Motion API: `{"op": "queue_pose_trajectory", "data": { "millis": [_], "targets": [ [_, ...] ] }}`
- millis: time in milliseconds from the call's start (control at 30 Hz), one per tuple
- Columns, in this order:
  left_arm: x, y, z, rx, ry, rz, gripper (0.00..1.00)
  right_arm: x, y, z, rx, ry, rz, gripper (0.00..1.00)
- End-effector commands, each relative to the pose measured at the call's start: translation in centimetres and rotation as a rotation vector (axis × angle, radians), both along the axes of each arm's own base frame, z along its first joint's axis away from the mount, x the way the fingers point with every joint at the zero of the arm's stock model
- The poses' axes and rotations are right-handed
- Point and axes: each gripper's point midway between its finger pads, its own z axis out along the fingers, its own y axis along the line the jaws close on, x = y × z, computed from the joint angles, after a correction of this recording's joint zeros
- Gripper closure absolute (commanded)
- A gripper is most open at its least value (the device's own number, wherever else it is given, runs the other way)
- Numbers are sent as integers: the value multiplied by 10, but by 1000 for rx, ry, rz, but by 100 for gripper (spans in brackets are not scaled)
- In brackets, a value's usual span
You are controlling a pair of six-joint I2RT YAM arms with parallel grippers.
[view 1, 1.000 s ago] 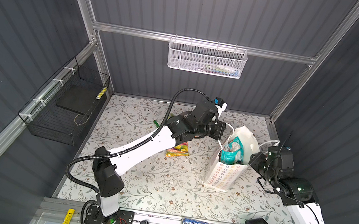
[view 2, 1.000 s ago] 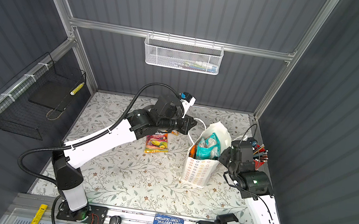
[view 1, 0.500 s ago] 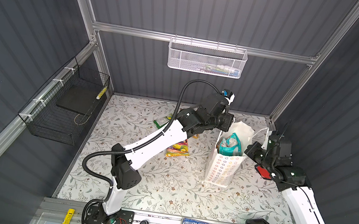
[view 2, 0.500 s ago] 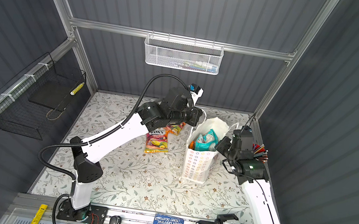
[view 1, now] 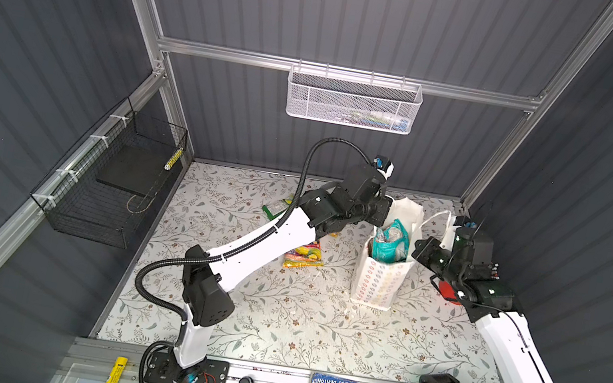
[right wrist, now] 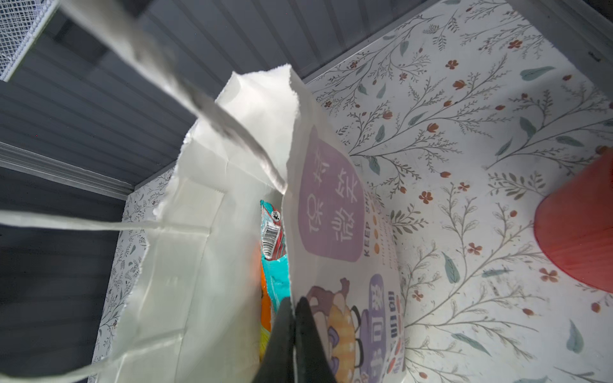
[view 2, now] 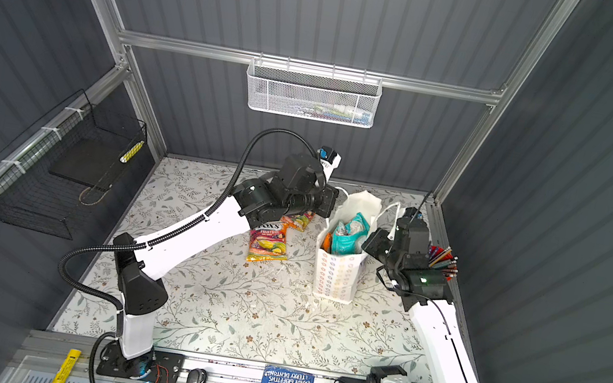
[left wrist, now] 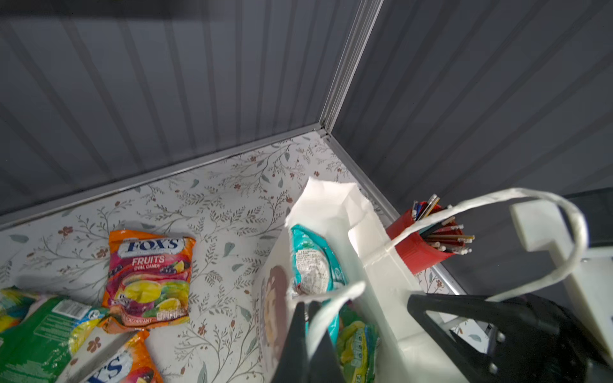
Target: Place the snacks into the paper bag
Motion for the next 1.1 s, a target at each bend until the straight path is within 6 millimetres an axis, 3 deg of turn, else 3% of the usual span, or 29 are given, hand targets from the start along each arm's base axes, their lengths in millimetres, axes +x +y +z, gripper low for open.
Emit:
{"op": "queue_pose_trajectory", "data": {
  "millis": [0, 100, 267, 400, 500, 600, 667, 733, 867, 1000, 1067],
  "targets": [
    [-8, 7, 15, -59, -3, -1, 71, -5, 6, 3, 10, -60, 47, 100],
    [-16, 16, 25, -65, -1, -4, 2, -15, -6, 4, -5, -71, -8, 100],
    [-44, 38, 65, -95, -32, -66, 0, -23, -9, 4, -3, -77, -19, 100],
    [-73, 70, 97, -150, -89, -103, 0, -25, -6, 1, 13, -84, -7, 100],
    [-82, 100, 90, -119, -103, -44, 0, -28, -4, -1, 18, -82, 6, 100],
    [-72, 149, 55, -40, -92, 166, 0, -33, -5, 0, 18, -95, 9, 100],
    [-64, 174, 20, -10, -40, 266, 0, -36, -7, 3, 14, -108, 7, 100],
    [-59, 194, -29, 21, 59, 348, 0, -39, -6, 5, 17, -121, 13, 100],
    [-42, 210, -92, -3, 204, 423, 0, -40, -6, 2, 17, -121, 14, 100],
    [2, 231, -148, -63, 388, 484, 0, -38, -5, -4, 14, -105, 21, 100],
    [23, 242, -166, -96, 438, 516, 0, -37, -2, -7, 20, -101, 32, 100]
  ]
}}
